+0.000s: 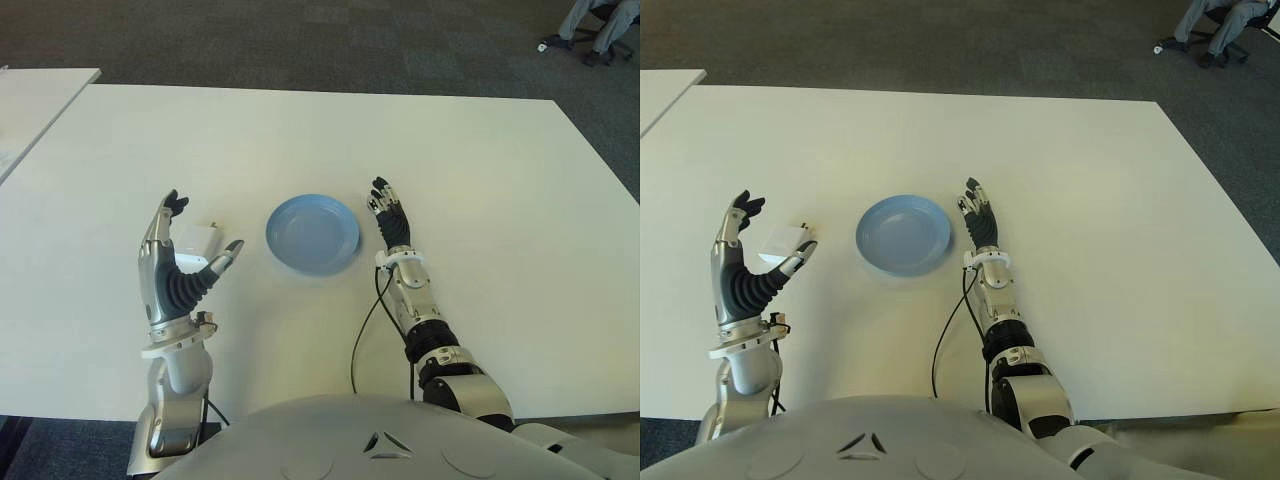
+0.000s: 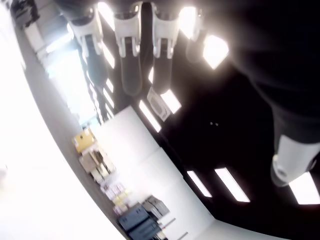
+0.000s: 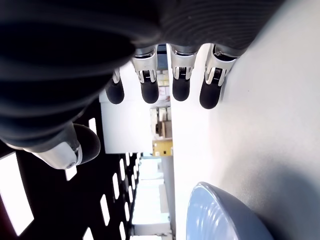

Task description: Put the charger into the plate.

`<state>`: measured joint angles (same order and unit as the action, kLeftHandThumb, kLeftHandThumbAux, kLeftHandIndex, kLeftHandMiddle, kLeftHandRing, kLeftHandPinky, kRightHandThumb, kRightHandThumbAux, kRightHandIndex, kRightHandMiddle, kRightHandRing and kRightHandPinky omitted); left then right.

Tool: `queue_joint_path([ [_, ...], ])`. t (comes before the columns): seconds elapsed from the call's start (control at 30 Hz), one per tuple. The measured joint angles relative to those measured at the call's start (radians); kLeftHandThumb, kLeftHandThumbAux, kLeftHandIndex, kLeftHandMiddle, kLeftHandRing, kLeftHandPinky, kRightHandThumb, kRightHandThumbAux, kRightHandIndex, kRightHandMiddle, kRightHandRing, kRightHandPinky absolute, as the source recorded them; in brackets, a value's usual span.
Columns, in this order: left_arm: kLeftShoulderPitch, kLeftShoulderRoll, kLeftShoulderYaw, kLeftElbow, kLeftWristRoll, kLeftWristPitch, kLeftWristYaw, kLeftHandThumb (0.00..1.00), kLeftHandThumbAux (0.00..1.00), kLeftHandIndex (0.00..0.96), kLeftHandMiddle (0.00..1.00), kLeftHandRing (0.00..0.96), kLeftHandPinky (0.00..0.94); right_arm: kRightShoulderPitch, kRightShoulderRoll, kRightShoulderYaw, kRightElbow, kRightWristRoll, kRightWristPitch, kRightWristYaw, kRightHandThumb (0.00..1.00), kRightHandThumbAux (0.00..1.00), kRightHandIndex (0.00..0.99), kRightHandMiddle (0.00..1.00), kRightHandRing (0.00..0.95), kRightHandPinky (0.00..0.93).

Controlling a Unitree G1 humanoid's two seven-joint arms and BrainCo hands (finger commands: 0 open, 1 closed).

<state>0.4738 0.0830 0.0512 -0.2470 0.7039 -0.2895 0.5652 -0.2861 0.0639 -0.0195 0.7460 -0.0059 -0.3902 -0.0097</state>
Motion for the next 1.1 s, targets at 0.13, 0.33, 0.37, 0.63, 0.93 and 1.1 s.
queue_joint_path([
  [0.13, -0.086, 0.044, 0.006, 0.152, 0.092, 0.035, 0.123, 0.427, 0.486, 0.109, 0.165, 0.150, 0.061, -0.002, 0.000, 0.000, 0.000, 0.000, -0.003, 0.001, 0.000, 0.484, 0.038, 0.035, 0.018, 0.021],
  [0.33, -0.225, 0.098, -0.020, 0.389, 0.209, 0.171, 0.248, 0.358, 0.399, 0.053, 0.029, 0.016, 0.006, -0.002, 0.000, 0.000, -0.001, 0.000, -0.008, 0.001, 0.000, 0.492, 0.038, 0.037, 0.020, 0.020],
  [0.37, -0.248, 0.105, -0.029, 0.428, 0.229, 0.206, 0.257, 0.339, 0.387, 0.039, 0.018, 0.010, 0.004, -0.003, 0.000, -0.001, -0.001, 0.000, -0.008, 0.001, 0.000, 0.494, 0.038, 0.038, 0.021, 0.020],
  [0.63, -0.413, 0.170, -0.101, 0.651, 0.306, 0.392, 0.277, 0.228, 0.357, 0.002, 0.000, 0.000, 0.000, -0.004, 0.000, -0.001, 0.003, 0.000, -0.009, 0.003, 0.000, 0.508, 0.034, 0.036, 0.022, 0.024],
  [0.93, -0.542, 0.227, -0.190, 0.822, 0.307, 0.499, 0.277, 0.154, 0.365, 0.000, 0.000, 0.000, 0.000, -0.003, 0.001, -0.001, 0.013, -0.001, -0.011, -0.001, 0.000, 0.511, 0.036, 0.043, 0.027, 0.026],
  [1.1, -0.570, 0.251, -0.225, 0.850, 0.281, 0.504, 0.243, 0.137, 0.377, 0.000, 0.000, 0.000, 0.000, -0.003, 0.001, -0.001, 0.014, -0.001, -0.017, -0.002, 0.000, 0.512, 0.039, 0.048, 0.031, 0.030],
])
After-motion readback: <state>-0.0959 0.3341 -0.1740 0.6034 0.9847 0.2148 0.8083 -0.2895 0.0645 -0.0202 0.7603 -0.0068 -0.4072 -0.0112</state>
